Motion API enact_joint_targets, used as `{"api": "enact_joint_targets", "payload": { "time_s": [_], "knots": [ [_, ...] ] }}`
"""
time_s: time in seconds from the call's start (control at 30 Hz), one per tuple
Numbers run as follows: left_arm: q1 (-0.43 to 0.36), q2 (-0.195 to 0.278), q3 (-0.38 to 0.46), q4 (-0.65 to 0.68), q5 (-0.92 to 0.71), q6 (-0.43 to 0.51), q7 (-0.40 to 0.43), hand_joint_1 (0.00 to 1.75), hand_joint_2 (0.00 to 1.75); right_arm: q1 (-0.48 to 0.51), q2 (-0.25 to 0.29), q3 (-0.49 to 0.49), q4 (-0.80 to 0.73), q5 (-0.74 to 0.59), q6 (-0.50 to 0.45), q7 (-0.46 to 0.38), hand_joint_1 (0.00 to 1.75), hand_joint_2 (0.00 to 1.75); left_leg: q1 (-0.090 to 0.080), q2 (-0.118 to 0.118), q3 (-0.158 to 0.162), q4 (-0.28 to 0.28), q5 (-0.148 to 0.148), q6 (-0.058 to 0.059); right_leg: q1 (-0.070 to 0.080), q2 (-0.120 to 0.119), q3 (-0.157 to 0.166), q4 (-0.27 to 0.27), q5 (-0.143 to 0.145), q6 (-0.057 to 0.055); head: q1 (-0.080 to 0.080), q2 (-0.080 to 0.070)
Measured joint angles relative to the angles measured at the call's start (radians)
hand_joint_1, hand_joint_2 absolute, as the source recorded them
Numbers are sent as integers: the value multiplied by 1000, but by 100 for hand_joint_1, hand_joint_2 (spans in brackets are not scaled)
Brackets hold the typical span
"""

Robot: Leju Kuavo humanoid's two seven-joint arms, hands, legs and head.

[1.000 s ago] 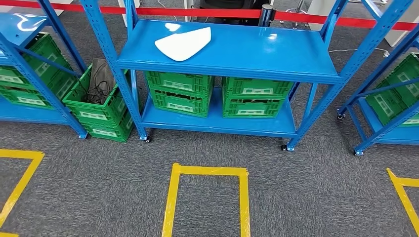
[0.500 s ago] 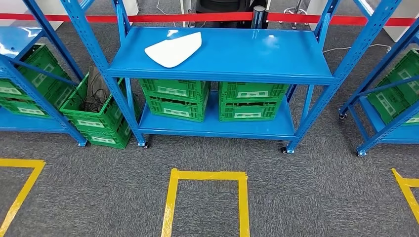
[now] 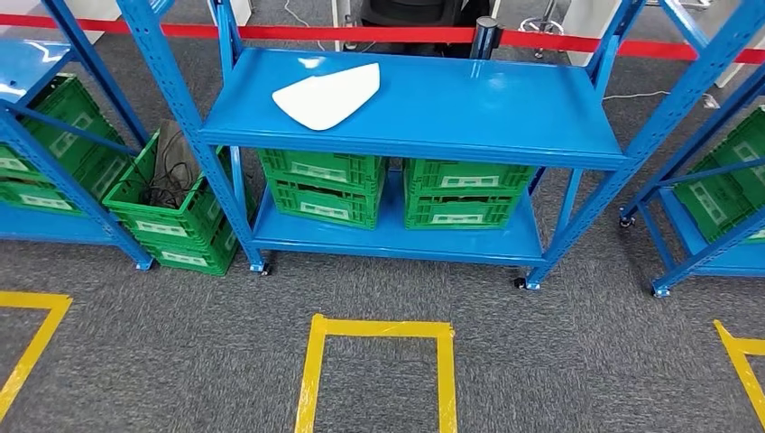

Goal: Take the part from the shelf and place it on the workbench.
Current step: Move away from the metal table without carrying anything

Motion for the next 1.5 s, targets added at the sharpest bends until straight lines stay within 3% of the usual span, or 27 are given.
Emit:
{"api": "enact_joint_targets", "payload": {
  "time_s": [0.03,0.07,0.13,0.2,0.27,0.37,0.4,0.47,0.5,0.53,0.57,0.6,0.63,0.7,0.83,0.9,1.0,1.03,1.07,1.1,1.13,1.2,1.23,1.37,1.43,1.5],
  "knots": [
    [1,0,0,0,-1,0,0,0,0,1,0,1,0,2,1,2,0,0,0,-1,5,0,-5,0,-1,0,-26,25,10,1,2,0],
    [2,0,0,0,-3,-1,0,0,0,3,0,1,0,3,1,3,0,0,0,-2,13,0,-10,0,-3,0,-34,12,41,2,5,0],
    [3,0,0,0,-4,-1,0,0,0,7,0,2,0,6,1,4,0,0,0,-5,27,-1,-24,-4,-4,0,1,-111,134,-4,12,0],
    [1,0,0,0,-4,-1,1,0,0,7,0,2,0,8,2,4,0,0,-2,-6,35,-2,-37,-13,1,0,48,-219,177,-14,18,0],
    [0,-1,0,0,-2,-1,3,0,0,4,0,3,0,12,5,4,0,0,-2,-5,39,-6,-45,-24,7,2,67,-241,170,-25,18,0],
    [-4,-1,0,0,2,-1,6,0,0,4,0,3,0,16,6,6,0,0,-1,-3,41,15,-65,-39,4,2,90,-261,172,-42,10,0],
    [-5,-1,0,0,3,-1,7,0,0,3,0,3,0,17,6,7,0,0,-1,-2,22,56,-86,-42,1,1,98,-269,172,-48,5,0],
    [-4,-1,0,0,4,-1,8,0,0,4,0,3,0,17,6,8,0,0,0,-1,-58,192,-139,-46,0,-1,105,-273,167,-57,-6,0],
    [-3,-1,0,0,4,-1,8,0,0,3,0,3,0,17,6,8,0,0,1,-1,-99,252,-153,-48,0,0,108,-273,163,-59,-10,0],
    [-2,-1,0,0,5,-1,9,0,0,3,0,4,0,17,6,8,0,0,1,-1,-128,284,-149,-48,1,1,113,-273,158,-59,-12,0],
    [0,0,0,0,5,-1,10,0,0,3,0,4,0,17,6,8,0,0,1,-1,-136,275,-124,-48,1,2,120,-273,153,-58,-15,0],
    [0,0,0,0,5,-1,10,0,0,4,0,4,0,17,6,8,0,0,1,-1,-124,229,-82,-46,0,4,129,-273,147,-56,-19,0],
    [1,1,0,0,5,0,11,0,0,5,0,4,0,17,6,8,0,0,1,0,-100,158,-33,-43,0,5,136,-272,139,-52,-24,0],
    [0,3,0,0,5,0,10,0,0,6,1,6,0,17,7,9,0,0,-1,1,-51,44,21,-37,3,5,140,-269,124,-41,-33,0],
    [1,4,0,0,6,-3,10,0,0,2,0,11,0,18,7,9,0,0,-1,0,-26,12,21,-25,5,5,147,-265,110,-22,-32,0],
    [1,5,0,0,6,-3,10,0,0,0,1,14,0,18,7,10,0,0,4,0,-18,7,20,-16,3,4,130,-218,83,-12,-25,0],
    [1,6,0,1,9,-6,12,0,0,1,1,18,0,20,7,12,0,0,3,0,-12,5,12,-6,-2,2,16,-22,12,-1,-5,0],
    [1,6,0,1,10,-6,12,0,0,2,1,19,0,20,7,12,0,0,2,0,-9,5,8,-4,-3,2,-17,24,8,0,-2,0],
    [2,6,0,1,11,-7,13,0,0,3,0,19,0,21,7,12,0,0,2,-1,-5,5,4,-4,-4,2,-32,32,25,1,2,0],
    [3,6,0,1,11,-7,14,0,0,4,0,20,0,21,7,12,0,0,2,-2,2,5,-1,-5,-5,2,-27,-3,63,0,5,0],
    [3,6,0,1,11,-7,14,0,0,5,0,20,0,21,7,12,0,0,2,-3,9,5,-5,-8,-5,2,-5,-70,111,-2,9,0],
    [2,6,0,1,12,-6,14,0,0,5,0,21,0,21,7,12,0,0,0,-5,15,5,-16,-17,-2,2,47,-195,165,-11,17,0],
    [1,6,1,1,13,-6,15,0,0,4,0,21,0,22,7,12,0,0,-1,-4,14,5,-20,-23,1,2,63,-228,170,-16,18,0],
    [0,6,2,0,18,-3,17,0,0,3,0,23,0,26,7,13,0,0,1,-2,11,19,-36,-43,3,3,89,-253,163,-42,11,0],
    [1,5,2,0,20,-3,16,0,0,4,0,26,0,30,6,15,0,0,1,-1,-35,113,-80,-48,0,2,100,-262,162,-53,0,0],
    [2,4,2,0,22,-4,14,0,0,4,0,27,0,32,5,15,0,0,2,0,-114,242,-127,-49,2,1,104,-262,157,-60,-10,0]
  ]
}}
